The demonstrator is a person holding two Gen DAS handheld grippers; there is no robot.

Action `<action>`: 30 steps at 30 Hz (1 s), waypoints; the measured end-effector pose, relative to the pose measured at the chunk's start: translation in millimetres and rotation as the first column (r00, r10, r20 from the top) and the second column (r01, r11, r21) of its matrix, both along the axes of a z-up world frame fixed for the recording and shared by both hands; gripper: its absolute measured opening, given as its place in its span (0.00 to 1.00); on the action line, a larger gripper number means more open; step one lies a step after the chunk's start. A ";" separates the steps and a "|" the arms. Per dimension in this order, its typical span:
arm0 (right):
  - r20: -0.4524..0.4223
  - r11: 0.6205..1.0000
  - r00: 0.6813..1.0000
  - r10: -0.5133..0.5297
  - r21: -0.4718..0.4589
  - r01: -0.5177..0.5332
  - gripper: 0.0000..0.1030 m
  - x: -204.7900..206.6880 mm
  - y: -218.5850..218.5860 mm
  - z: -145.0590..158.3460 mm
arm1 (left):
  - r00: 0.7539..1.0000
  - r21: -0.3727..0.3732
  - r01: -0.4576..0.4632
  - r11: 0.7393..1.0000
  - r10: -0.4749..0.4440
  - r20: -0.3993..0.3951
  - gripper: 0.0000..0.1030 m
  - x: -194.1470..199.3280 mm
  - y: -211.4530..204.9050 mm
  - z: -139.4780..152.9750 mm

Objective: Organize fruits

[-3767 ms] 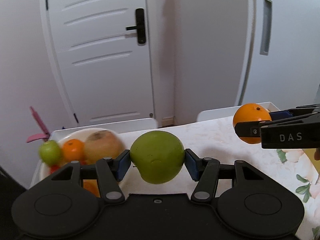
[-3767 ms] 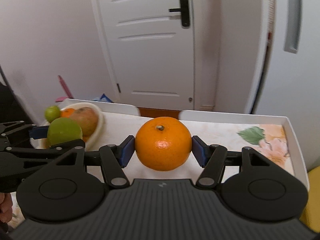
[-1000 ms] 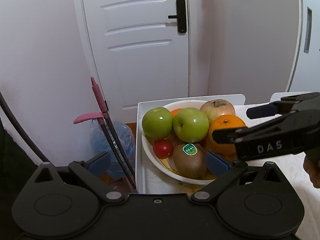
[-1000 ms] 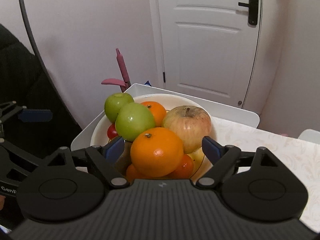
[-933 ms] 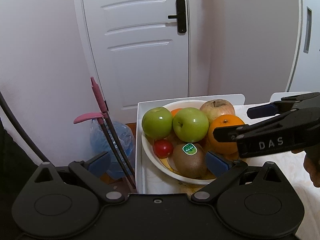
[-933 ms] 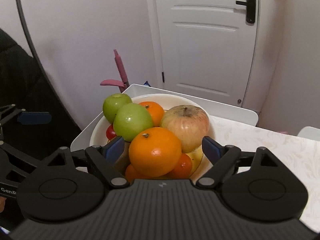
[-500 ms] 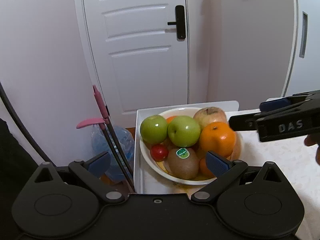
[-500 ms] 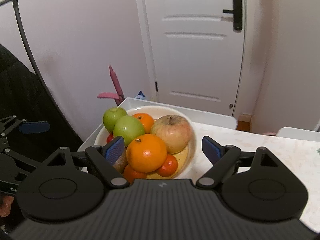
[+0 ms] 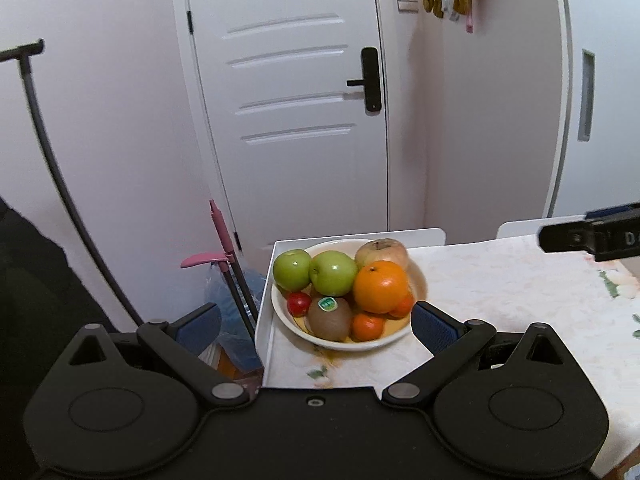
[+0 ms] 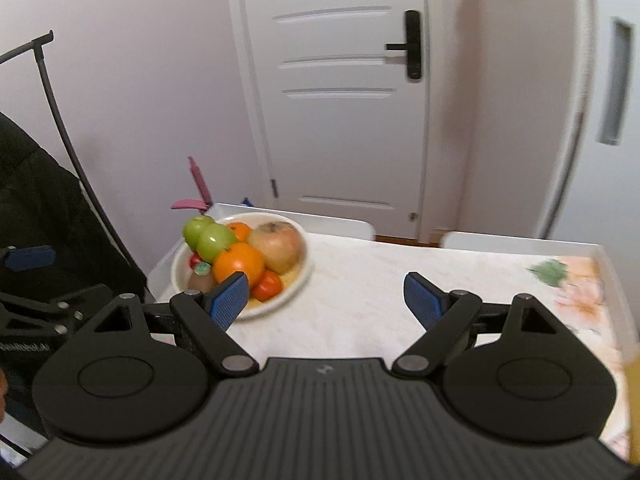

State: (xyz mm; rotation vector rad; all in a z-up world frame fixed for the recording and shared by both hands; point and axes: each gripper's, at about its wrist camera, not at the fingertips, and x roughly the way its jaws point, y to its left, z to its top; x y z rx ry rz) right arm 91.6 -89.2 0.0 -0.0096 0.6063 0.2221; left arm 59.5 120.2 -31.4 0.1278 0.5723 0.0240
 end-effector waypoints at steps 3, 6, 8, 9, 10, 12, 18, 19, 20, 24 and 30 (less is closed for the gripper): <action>0.008 0.999 1.000 -0.027 -0.024 0.028 0.97 -25.0 -15.9 9.5 | 1.000 -0.001 -0.017 1.000 0.017 0.001 1.00 -17.3 -14.4 8.1; 0.009 0.998 0.999 -0.050 -0.029 0.050 0.97 -47.2 -30.6 17.1 | 1.000 0.000 -0.023 1.000 0.023 0.010 1.00 -32.8 -28.6 17.2; 0.006 0.997 0.998 -0.066 -0.035 0.066 0.97 -59.6 -38.7 20.7 | 0.999 0.011 -0.029 1.000 0.029 0.019 1.00 -42.9 -37.8 23.5; 0.003 0.997 0.997 -0.074 -0.037 0.074 0.97 -64.9 -41.9 22.1 | 0.999 0.006 -0.030 1.000 0.030 0.023 1.00 -47.9 -42.9 26.2; 0.000 0.996 0.996 -0.085 -0.038 0.085 0.97 -70.9 -45.3 23.6 | 0.999 -0.010 -0.029 1.000 0.029 0.024 1.00 -51.4 -45.3 28.4; -0.006 0.994 0.995 -0.102 -0.042 0.101 0.99 -81.7 -51.1 25.4 | 0.999 -0.044 -0.025 0.999 0.026 0.019 1.00 -58.0 -51.9 31.3; 0.005 0.980 0.985 -0.174 -0.096 0.174 1.00 -106.2 -64.9 26.5 | 1.000 -0.038 -0.026 0.999 0.026 0.014 1.00 -71.2 -73.0 28.0; 0.003 0.978 0.983 -0.182 -0.104 0.181 1.00 -109.1 -65.6 25.6 | 1.000 -0.037 -0.026 0.999 0.026 0.014 1.00 -73.7 -75.6 27.7; 0.001 0.978 0.983 -0.186 -0.101 0.185 1.00 -111.7 -67.9 24.7 | 1.000 -0.038 -0.026 0.999 0.026 0.015 1.00 -75.8 -78.1 27.9; -0.011 0.977 0.980 -0.199 -0.078 0.198 1.00 -120.7 -75.2 23.1 | 1.000 -0.050 -0.024 0.998 0.024 0.018 1.00 -83.2 -86.4 28.2; -0.015 0.976 0.978 -0.206 -0.070 0.204 1.00 -128.3 -79.2 22.3 | 1.000 -0.046 -0.017 0.999 0.019 0.025 1.00 -88.3 -94.0 29.7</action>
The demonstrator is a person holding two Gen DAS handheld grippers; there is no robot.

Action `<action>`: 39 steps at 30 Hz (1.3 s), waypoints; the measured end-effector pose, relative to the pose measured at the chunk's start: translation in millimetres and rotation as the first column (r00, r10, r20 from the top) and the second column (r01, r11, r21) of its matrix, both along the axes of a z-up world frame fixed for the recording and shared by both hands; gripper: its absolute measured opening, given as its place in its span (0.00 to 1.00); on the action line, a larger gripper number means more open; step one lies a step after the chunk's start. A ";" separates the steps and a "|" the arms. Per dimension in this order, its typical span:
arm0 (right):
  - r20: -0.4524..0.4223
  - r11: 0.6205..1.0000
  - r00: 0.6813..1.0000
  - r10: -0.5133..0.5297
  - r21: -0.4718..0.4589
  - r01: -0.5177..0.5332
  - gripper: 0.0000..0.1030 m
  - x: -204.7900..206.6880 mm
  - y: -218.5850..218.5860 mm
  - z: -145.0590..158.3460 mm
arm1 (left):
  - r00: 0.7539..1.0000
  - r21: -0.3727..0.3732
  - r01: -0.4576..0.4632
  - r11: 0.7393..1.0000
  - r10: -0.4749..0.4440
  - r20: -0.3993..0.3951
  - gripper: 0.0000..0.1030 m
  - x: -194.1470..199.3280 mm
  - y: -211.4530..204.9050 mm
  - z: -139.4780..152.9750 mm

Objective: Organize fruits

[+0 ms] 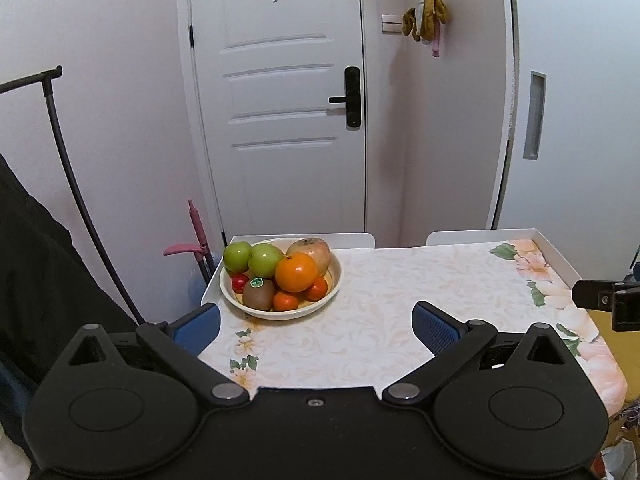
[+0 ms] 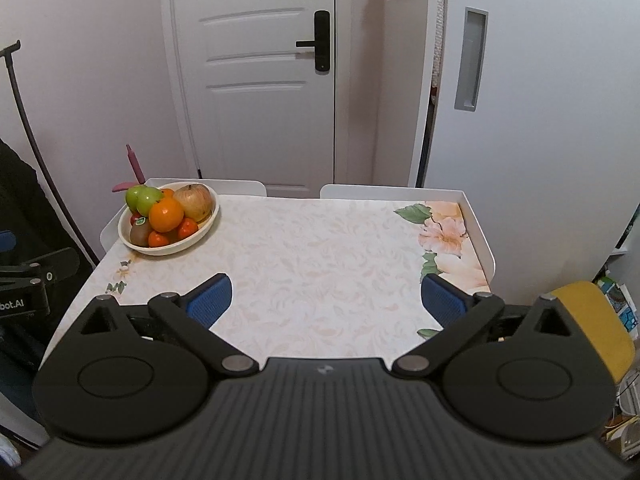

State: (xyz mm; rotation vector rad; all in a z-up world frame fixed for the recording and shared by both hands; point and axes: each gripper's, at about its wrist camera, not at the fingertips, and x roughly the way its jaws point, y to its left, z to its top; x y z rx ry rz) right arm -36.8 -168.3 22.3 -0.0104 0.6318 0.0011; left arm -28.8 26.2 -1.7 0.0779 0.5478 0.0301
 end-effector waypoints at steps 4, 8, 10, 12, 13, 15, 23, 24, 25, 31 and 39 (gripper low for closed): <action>0.002 1.000 1.000 -0.006 0.007 0.006 1.00 -1.9 -1.4 1.3 | 1.000 -0.001 0.003 1.000 -0.003 0.004 1.00 -1.4 -1.2 1.3; 0.005 1.000 1.000 -0.010 0.010 0.010 1.00 -2.1 -2.0 2.4 | 1.000 0.004 0.002 1.000 -0.002 0.008 1.00 -2.5 -1.9 2.4; 0.004 1.000 1.000 -0.011 0.011 0.011 1.00 -2.5 -2.2 2.2 | 1.000 0.005 0.002 1.000 -0.002 0.009 1.00 -2.0 -1.5 2.4; 0.004 1.000 1.000 -0.011 0.012 0.011 1.00 -2.4 -2.4 2.4 | 1.000 0.005 0.003 1.000 -0.003 0.008 1.00 -2.1 -1.5 2.3; 0.004 1.000 1.000 -0.011 0.012 0.011 1.00 -2.3 -2.4 2.5 | 1.000 0.006 0.003 1.000 -0.003 0.008 1.00 -2.3 -1.7 2.2; 0.004 1.000 1.000 -0.011 0.012 0.011 1.00 -2.4 -2.5 2.5 | 1.000 0.007 0.004 1.000 -0.004 0.009 1.00 -2.6 -2.1 2.3; -0.001 1.000 1.000 -0.018 0.020 0.018 1.00 -3.4 -4.3 0.2 | 1.000 0.010 0.006 1.000 -0.006 0.009 1.00 -2.5 -2.5 2.5; -0.002 1.000 1.000 -0.020 0.021 0.020 1.00 -3.7 -4.5 -0.4 | 1.000 0.010 0.006 1.000 -0.006 0.008 1.00 -2.4 -2.6 2.6; -0.002 1.000 1.000 -0.021 0.021 0.021 1.00 -3.7 -5.1 -0.8 | 1.000 0.009 0.007 1.000 -0.007 0.008 1.00 -2.4 -2.5 2.6; -0.007 0.999 1.000 -0.021 0.025 0.021 1.00 -2.4 -4.8 -0.9 | 1.000 0.005 0.008 1.000 -0.008 0.012 1.00 -2.3 -4.0 3.2; -0.011 0.999 1.000 -0.022 0.029 0.022 1.00 -1.0 -6.2 -1.6 | 1.000 0.010 0.006 1.000 -0.006 0.013 1.00 -1.0 -4.0 2.8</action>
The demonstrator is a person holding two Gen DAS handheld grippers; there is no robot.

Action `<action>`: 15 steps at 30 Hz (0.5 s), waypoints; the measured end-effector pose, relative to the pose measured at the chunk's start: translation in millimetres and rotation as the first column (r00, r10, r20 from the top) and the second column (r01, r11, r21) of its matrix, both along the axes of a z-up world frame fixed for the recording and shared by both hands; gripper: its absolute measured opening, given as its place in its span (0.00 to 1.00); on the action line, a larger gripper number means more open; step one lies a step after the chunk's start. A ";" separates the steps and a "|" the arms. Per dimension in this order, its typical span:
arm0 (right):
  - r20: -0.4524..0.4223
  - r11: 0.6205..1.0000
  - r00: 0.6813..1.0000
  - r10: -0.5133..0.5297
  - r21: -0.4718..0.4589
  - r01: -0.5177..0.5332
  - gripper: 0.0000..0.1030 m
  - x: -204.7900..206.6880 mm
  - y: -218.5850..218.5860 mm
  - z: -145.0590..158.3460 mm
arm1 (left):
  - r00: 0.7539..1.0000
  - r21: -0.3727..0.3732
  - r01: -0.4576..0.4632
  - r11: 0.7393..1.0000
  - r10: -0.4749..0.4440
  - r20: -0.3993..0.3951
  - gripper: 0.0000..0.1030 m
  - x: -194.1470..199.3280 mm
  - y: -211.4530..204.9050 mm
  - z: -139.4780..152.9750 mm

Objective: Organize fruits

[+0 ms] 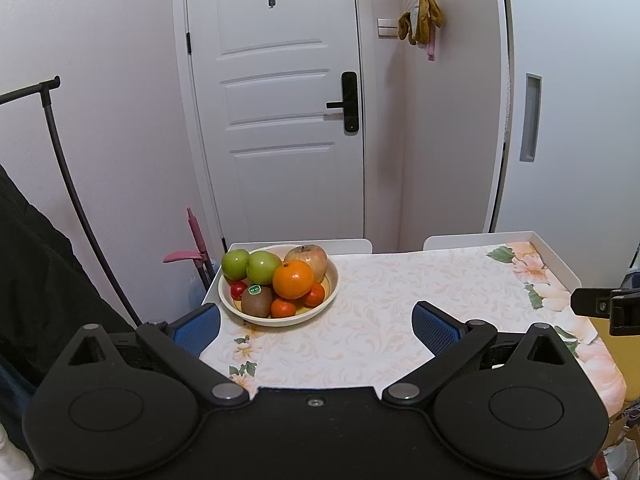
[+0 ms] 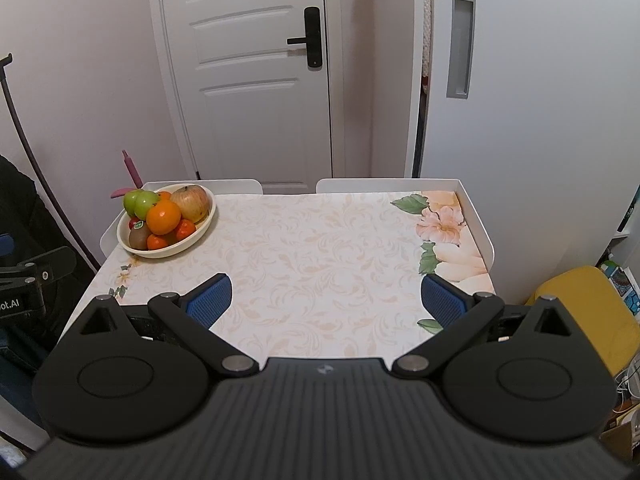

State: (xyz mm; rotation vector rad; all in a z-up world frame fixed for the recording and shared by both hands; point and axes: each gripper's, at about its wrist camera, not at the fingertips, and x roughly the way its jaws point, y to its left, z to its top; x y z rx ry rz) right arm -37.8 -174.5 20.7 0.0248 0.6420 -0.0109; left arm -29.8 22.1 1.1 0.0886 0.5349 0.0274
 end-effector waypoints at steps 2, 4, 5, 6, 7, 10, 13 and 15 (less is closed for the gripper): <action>0.001 1.000 1.000 -0.001 0.001 0.001 1.00 0.1 0.0 -0.3 | 1.000 0.001 0.000 1.000 0.000 0.000 1.00 0.0 0.1 0.0; 0.001 1.000 1.000 0.000 0.000 0.000 1.00 0.4 -0.1 -0.5 | 1.000 0.002 0.001 1.000 -0.001 0.001 1.00 0.1 0.1 0.1; 0.001 1.000 1.000 -0.001 0.000 0.001 1.00 0.4 -0.2 -0.5 | 1.000 0.002 0.002 1.000 -0.002 0.001 1.00 0.3 0.0 0.1; 0.001 1.000 1.000 -0.001 0.000 0.001 1.00 0.5 -0.3 -0.6 | 1.000 0.003 0.002 1.000 -0.002 0.001 1.00 0.7 -0.1 0.0; 0.000 1.000 1.000 -0.001 0.001 0.001 1.00 0.6 -0.5 -0.6 | 1.000 0.003 0.002 1.000 -0.002 0.001 1.00 0.7 -0.2 0.0; 0.000 1.000 1.000 -0.002 0.001 0.002 1.00 0.9 -0.7 -0.6 | 1.000 0.004 0.002 1.000 -0.002 0.001 1.00 0.9 -0.5 -0.1; 0.000 1.000 1.000 -0.001 0.002 0.001 1.00 1.1 -1.1 -0.6 | 1.000 0.002 0.001 1.000 -0.001 -0.001 1.00 1.8 -1.0 0.0; -0.002 1.000 1.000 -0.001 0.003 0.001 1.00 1.2 -1.2 -1.0 | 1.000 -0.001 0.002 1.000 -0.002 -0.003 1.00 2.7 -1.2 0.2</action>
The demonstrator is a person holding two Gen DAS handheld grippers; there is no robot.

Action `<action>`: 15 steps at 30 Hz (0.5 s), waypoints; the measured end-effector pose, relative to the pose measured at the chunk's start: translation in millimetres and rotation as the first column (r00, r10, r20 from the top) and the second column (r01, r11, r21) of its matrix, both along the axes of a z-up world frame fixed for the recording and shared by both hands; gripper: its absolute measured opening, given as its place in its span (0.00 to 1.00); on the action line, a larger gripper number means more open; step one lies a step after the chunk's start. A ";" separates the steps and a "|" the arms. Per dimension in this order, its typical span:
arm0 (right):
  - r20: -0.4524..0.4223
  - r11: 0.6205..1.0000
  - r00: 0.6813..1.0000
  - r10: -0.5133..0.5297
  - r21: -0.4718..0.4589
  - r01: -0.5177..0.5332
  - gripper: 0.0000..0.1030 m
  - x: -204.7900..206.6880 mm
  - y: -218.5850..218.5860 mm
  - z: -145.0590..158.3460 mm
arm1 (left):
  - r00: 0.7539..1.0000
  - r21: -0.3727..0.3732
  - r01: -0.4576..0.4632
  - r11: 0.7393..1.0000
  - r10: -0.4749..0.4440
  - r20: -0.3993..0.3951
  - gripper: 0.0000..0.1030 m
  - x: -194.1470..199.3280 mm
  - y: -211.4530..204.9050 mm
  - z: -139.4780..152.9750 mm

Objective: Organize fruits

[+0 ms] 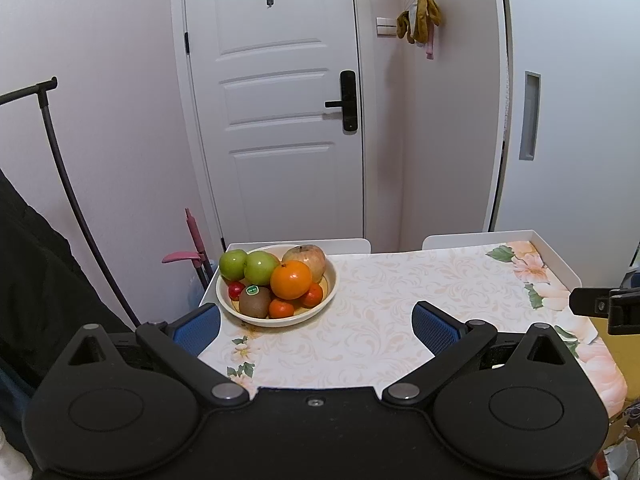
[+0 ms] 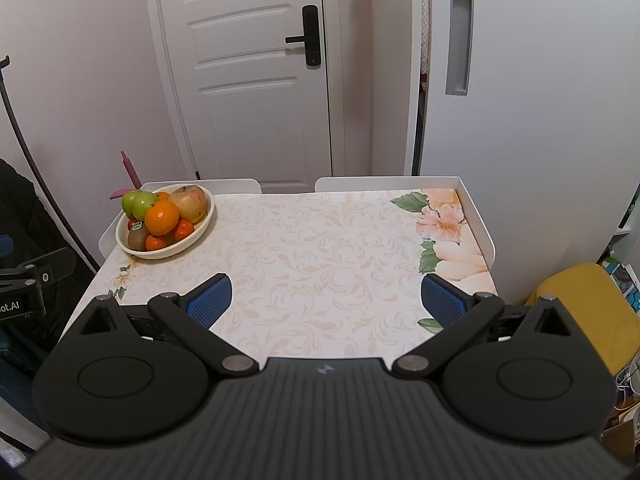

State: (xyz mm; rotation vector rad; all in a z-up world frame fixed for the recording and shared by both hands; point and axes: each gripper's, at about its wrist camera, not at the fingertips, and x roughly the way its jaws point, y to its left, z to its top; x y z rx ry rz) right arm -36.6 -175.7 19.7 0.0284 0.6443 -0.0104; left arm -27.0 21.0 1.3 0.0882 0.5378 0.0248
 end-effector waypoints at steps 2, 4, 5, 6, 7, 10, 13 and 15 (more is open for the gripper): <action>-0.001 1.000 1.000 0.000 0.000 0.000 1.00 0.4 -0.1 -0.6 | 1.000 0.000 -0.001 1.000 0.001 -0.001 1.00 0.5 0.0 -0.1; -0.002 1.000 1.000 0.002 0.001 -0.002 1.00 0.7 0.4 -1.8 | 1.000 0.001 -0.003 1.000 0.003 -0.002 1.00 0.8 -0.1 -0.4; -0.002 1.000 1.000 0.003 0.001 -0.003 1.00 0.7 1.0 -2.2 | 1.000 0.001 -0.003 1.000 0.003 -0.002 1.00 1.0 0.0 -0.4; -0.004 1.000 1.000 0.004 0.002 -0.004 1.00 1.1 1.4 -2.6 | 1.000 0.000 -0.004 1.000 0.004 -0.003 1.00 1.0 -0.1 -0.6; -0.005 1.000 1.000 0.005 0.003 -0.005 1.00 1.9 1.1 -3.0 | 1.000 -0.001 -0.004 1.000 0.004 -0.003 1.00 1.0 0.3 -0.6; -0.007 1.000 1.000 0.008 0.003 -0.008 1.00 3.7 2.5 -3.8 | 1.000 -0.002 -0.006 1.000 0.006 -0.005 1.00 1.0 1.5 -0.9; -0.008 1.000 1.000 0.012 0.002 -0.012 1.00 4.6 3.8 -3.9 | 1.000 0.001 -0.006 1.000 0.006 -0.002 1.00 0.9 2.0 -1.0; -0.009 1.000 1.000 0.014 0.001 -0.013 1.00 4.9 4.9 -4.2 | 1.000 0.007 -0.007 1.000 0.007 0.002 1.00 0.5 1.4 -1.1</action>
